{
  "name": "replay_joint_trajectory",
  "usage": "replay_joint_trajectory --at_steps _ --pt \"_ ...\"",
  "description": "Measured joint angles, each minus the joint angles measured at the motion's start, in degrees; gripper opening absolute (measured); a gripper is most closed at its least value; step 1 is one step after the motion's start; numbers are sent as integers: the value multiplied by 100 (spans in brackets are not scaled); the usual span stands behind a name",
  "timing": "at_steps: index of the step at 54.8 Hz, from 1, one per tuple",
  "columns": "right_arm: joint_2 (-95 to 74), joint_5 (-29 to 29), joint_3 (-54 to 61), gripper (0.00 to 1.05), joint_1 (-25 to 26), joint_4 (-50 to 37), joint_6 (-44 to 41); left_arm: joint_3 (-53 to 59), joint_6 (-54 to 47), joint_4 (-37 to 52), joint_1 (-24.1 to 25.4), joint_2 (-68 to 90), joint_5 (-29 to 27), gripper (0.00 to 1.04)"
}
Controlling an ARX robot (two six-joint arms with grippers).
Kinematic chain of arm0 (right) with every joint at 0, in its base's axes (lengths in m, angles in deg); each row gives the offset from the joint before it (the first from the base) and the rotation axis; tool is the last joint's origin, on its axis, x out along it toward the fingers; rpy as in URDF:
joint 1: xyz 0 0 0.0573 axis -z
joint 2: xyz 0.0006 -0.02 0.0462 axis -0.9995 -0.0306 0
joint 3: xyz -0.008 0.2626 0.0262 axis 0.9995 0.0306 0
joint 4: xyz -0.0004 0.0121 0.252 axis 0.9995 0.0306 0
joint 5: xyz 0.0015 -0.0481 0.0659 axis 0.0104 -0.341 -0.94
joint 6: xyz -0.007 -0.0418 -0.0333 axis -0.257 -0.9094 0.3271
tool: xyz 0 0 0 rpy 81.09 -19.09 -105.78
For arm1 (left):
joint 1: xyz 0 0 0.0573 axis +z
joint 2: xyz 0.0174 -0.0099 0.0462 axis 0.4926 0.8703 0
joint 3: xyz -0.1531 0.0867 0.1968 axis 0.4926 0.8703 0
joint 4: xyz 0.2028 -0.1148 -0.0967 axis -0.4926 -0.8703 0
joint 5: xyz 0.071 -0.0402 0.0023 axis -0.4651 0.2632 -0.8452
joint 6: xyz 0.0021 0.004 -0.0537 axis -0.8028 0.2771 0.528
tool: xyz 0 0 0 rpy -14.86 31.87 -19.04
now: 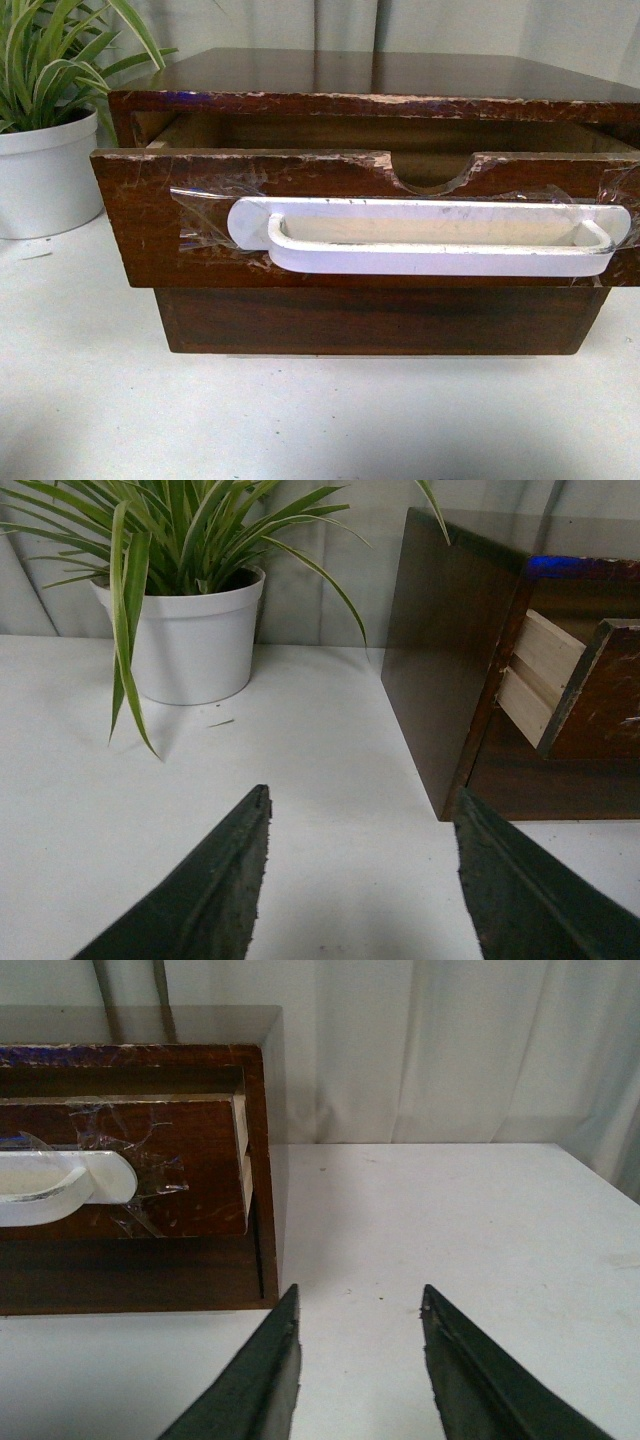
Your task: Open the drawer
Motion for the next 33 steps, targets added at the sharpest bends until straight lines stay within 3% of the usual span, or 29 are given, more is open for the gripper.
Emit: replay_joint_trajectory --at_steps 7,12,14,33 --pt "0 2 0 71 0 0 0 0 0 0 0 0 0 76" --pt "0 0 0 90 2 0 0 0 0 0 0 0 0 98" --pt "0 0 0 98 2 0 4 0 0 0 0 0 0 99" --pt "0 2 0 96 0 0 4 0 0 0 0 0 0 98"
